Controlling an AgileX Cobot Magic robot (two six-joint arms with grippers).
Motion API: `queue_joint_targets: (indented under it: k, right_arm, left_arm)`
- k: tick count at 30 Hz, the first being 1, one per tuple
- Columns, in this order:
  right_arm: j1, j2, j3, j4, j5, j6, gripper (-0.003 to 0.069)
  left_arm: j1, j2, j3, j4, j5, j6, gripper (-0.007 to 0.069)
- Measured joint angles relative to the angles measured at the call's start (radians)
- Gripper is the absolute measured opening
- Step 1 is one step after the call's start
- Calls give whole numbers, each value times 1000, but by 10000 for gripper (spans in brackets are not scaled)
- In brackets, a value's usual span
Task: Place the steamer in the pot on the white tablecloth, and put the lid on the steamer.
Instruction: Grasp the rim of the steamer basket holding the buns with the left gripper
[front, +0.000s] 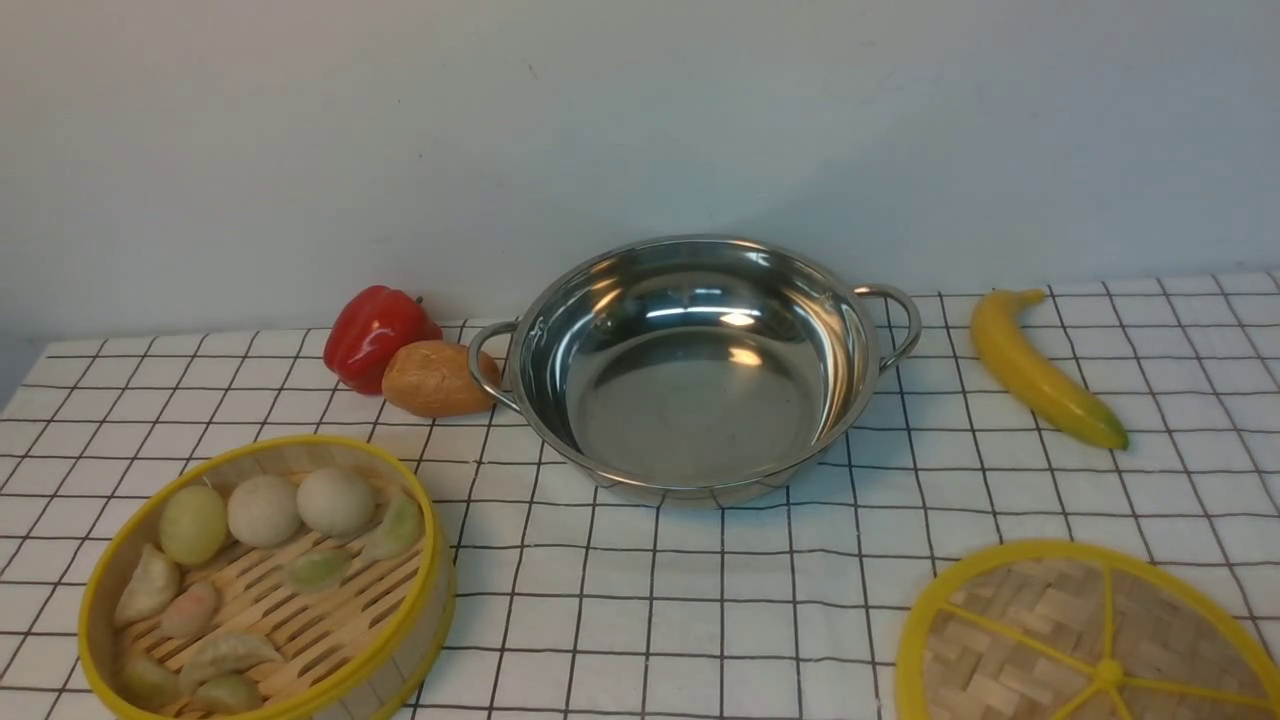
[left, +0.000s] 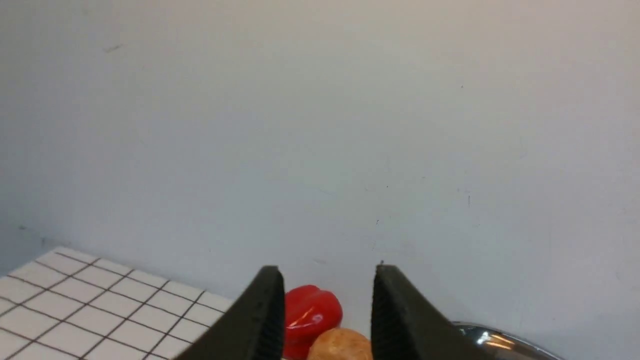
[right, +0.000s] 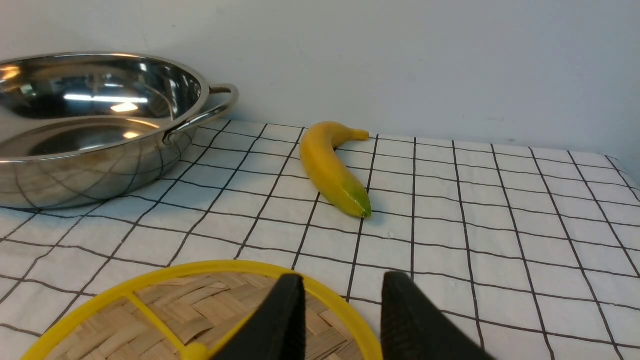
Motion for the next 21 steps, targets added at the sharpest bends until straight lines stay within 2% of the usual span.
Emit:
queue_joint_targets:
  k: [4,6,9,10,11,14,15,17,21]
  right_arm:
    - [0,0,0,0,0,0,242]
    - [0,0,0,0,0,0,242]
    - [0,0,0,0,0,0,242]
    - [0,0,0,0,-1,0,242]
    - [0,0,0,0,-1,0,242]
    - [0,0,0,0,-1,0,242]
    - [0,0,0,0,-1,0,242]
    - [0,0,0,0,-1,0,242]
    - [0,0,0,0,-1,0,242]
  left_arm:
    - [0,46,-150,7,227,-1,243]
    - [0,73,-203,9,287,2,243]
    - [0,191,-401,22,548,42,243]
    - [0,248,-476,29,665,88,243]
    - [0,268,-500,31,705,108,243]
    - [0,458,-658,45,1006,394,243]
    - [0,468,-663,45,1018,434,243]
    - [0,603,-715,47,1130,658,243]
    - [0,793,-753,19,1222,830,243]
